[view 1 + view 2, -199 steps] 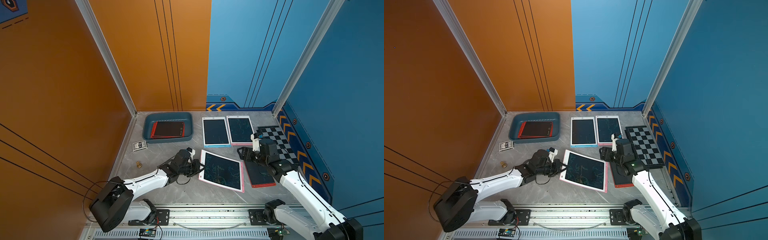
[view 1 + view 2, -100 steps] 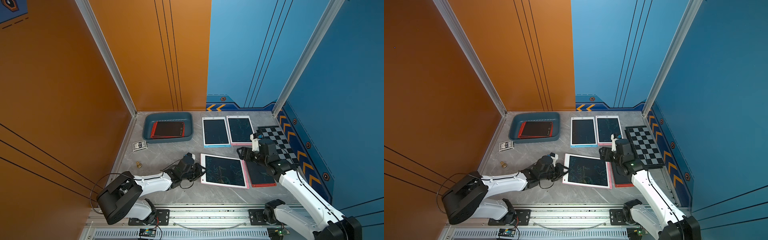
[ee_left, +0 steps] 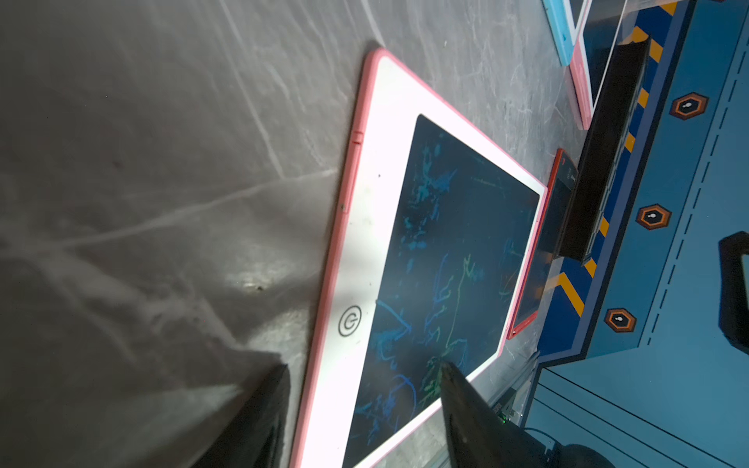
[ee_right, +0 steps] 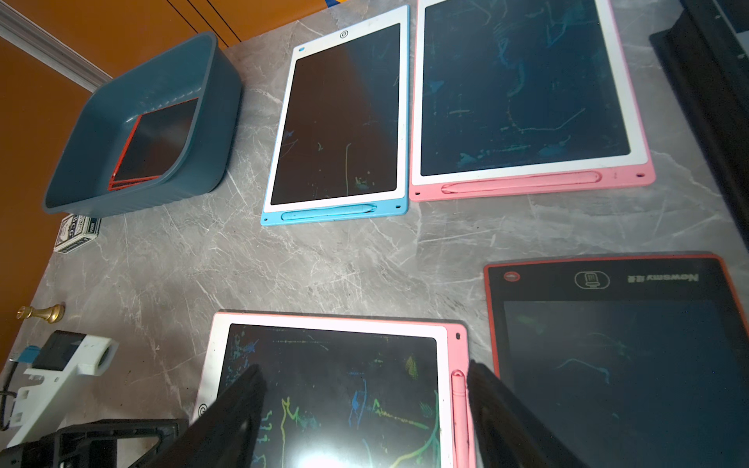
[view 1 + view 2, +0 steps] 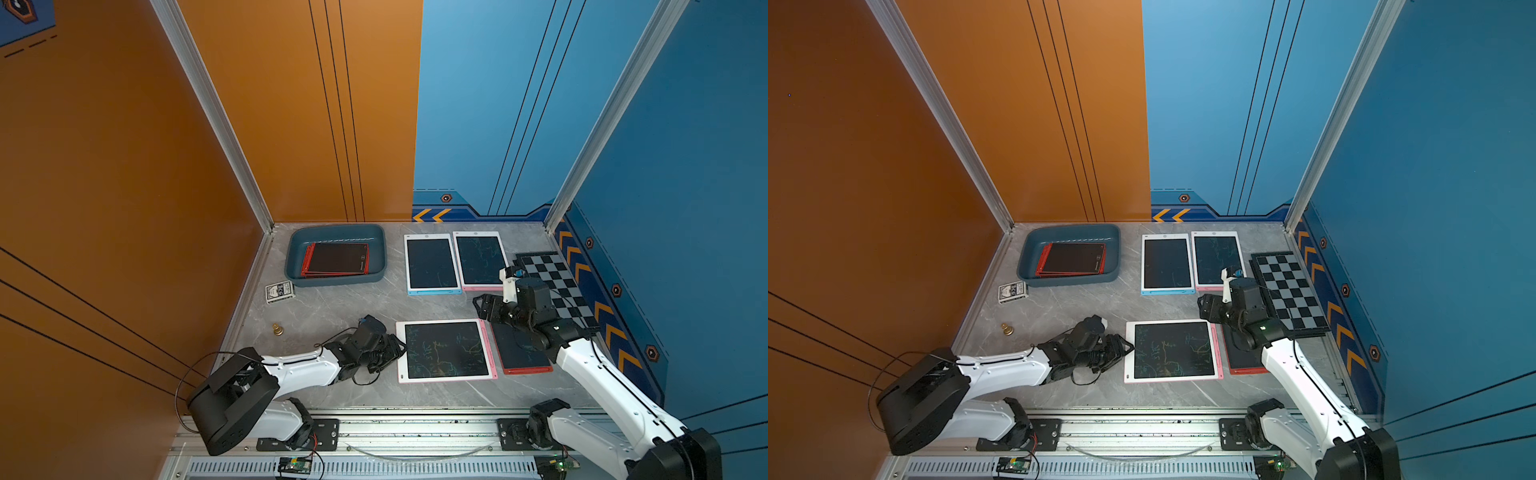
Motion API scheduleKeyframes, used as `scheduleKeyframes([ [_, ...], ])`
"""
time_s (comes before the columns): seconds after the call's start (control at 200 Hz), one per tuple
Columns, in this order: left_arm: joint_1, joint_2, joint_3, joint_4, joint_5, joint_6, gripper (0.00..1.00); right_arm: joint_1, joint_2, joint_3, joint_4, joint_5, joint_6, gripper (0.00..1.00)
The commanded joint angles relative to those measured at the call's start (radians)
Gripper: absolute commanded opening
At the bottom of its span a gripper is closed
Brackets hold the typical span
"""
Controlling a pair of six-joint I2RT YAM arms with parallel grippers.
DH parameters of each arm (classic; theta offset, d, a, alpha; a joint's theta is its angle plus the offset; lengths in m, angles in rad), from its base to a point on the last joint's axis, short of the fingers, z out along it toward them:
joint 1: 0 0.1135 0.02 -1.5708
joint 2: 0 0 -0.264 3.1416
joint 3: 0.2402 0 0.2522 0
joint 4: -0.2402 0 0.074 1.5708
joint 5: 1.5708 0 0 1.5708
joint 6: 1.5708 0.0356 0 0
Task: Take out the writing tablet from the storage box
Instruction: Place the writing tablet at the center of the board.
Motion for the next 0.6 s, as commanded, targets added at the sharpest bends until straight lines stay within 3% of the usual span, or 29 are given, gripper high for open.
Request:
scheduleKeyframes([
  [0.0, 0.037, -0.083, 0.108, -0.253, -0.088, 0.133, 0.65, 0.037, 0.043, 0.044, 0.047, 0.01, 0.018, 0.79],
  [0.135, 0.11, -0.198, 0.29, -0.56, -0.213, 0.337, 0.72, 0.129, 0.155, 0.131, 0.077, 0.078, 0.015, 0.79],
  [0.31, 0.344, -0.287, 0.422, -0.656, -0.221, 0.51, 0.78, 0.248, 0.372, 0.3, 0.164, 0.169, 0.037, 0.78],
  [0.42, 0.474, -0.255, 0.496, -0.662, -0.19, 0.588, 0.84, 0.295, 0.518, 0.403, 0.267, 0.171, 0.062, 0.78],
  [0.531, 0.553, -0.166, 0.564, -0.673, -0.167, 0.653, 0.85, 0.337, 0.675, 0.548, 0.323, 0.15, 0.071, 0.78],
  [0.596, 0.593, -0.11, 0.615, -0.672, -0.137, 0.682, 0.92, 0.362, 0.769, 0.64, 0.322, 0.134, 0.067, 0.78],
])
